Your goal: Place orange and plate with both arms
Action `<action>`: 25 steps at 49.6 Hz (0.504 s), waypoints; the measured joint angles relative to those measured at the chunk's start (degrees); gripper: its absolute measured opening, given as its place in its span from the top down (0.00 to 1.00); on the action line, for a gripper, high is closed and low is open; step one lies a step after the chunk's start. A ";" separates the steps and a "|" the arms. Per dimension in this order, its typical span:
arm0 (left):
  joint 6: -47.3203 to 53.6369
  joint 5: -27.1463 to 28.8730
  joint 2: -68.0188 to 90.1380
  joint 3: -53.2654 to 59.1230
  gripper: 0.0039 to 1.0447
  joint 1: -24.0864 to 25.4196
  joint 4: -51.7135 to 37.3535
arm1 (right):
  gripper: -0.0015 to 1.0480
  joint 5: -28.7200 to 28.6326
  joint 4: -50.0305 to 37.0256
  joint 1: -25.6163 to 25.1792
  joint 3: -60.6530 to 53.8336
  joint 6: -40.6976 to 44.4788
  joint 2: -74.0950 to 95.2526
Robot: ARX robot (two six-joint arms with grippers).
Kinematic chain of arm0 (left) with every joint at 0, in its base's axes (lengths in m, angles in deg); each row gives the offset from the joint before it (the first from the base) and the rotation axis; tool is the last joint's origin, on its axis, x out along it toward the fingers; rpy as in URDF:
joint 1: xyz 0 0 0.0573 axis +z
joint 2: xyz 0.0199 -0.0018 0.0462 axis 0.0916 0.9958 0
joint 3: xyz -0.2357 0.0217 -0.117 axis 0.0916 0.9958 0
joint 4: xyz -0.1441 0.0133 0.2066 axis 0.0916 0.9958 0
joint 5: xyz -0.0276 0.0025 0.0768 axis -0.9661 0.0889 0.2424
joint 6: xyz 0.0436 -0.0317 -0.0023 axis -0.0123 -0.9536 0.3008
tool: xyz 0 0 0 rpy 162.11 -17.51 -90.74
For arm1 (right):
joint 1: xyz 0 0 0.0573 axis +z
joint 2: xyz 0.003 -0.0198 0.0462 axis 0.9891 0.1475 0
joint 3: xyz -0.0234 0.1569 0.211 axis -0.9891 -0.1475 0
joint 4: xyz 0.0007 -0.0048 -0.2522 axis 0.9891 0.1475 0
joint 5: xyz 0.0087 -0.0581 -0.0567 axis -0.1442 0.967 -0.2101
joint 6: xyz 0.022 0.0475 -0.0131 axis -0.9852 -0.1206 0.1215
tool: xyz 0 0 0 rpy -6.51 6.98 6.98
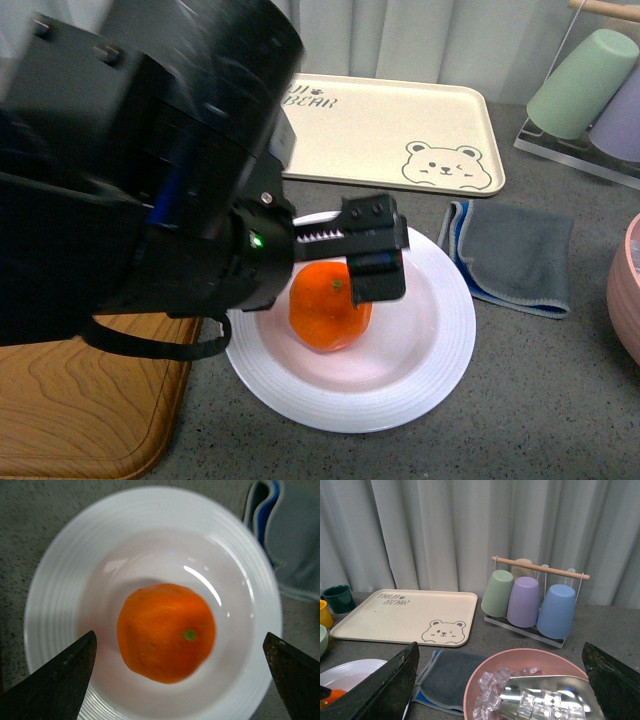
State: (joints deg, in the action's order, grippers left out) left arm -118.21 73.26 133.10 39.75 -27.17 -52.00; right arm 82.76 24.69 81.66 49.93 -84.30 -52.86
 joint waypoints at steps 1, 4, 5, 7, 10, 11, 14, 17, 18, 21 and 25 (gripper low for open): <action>-0.83 0.04 -1.40 0.90 0.06 0.35 -0.39 | 0.09 0.02 0.00 0.00 0.00 0.00 0.00; 2.91 10.10 -3.04 6.29 0.13 0.79 -13.86 | 0.09 0.04 0.00 0.00 0.00 0.00 0.00; 6.93 15.08 -3.50 9.94 0.19 1.42 -23.47 | 0.09 0.02 0.00 0.00 0.00 0.00 0.00; 13.90 20.41 -5.90 17.38 0.27 3.96 -37.83 | 0.09 -0.20 0.00 0.00 0.00 0.02 0.00; 23.06 18.47 -16.76 27.04 0.41 10.75 -47.67 | 0.09 0.02 0.02 0.00 0.00 0.00 0.00; 24.06 17.27 -20.24 28.76 0.44 12.50 -47.76 | 0.09 0.07 0.02 0.00 0.00 0.00 0.02; 27.69 10.21 -33.79 35.34 0.58 19.50 -44.30 | 0.09 0.04 0.02 0.00 0.00 0.00 0.00; 28.87 6.16 -42.05 39.76 0.69 23.76 -39.65 | 0.09 -0.07 0.02 0.00 0.00 0.00 0.00; 29.22 5.95 -44.06 40.72 0.72 24.63 -38.53 | 0.09 -0.04 0.02 0.00 0.00 0.00 0.00; 29.79 5.31 -48.78 42.14 0.82 26.36 -35.93 | 0.09 -0.04 0.02 0.00 0.00 0.00 0.00; 30.38 2.19 -55.04 42.80 0.96 28.17 -31.93 | 0.09 -0.02 0.02 0.00 0.00 0.00 0.00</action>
State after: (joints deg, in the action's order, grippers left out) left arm -87.83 75.45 78.07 82.54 1.01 -83.93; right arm 82.74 24.71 81.66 49.93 -84.30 -52.86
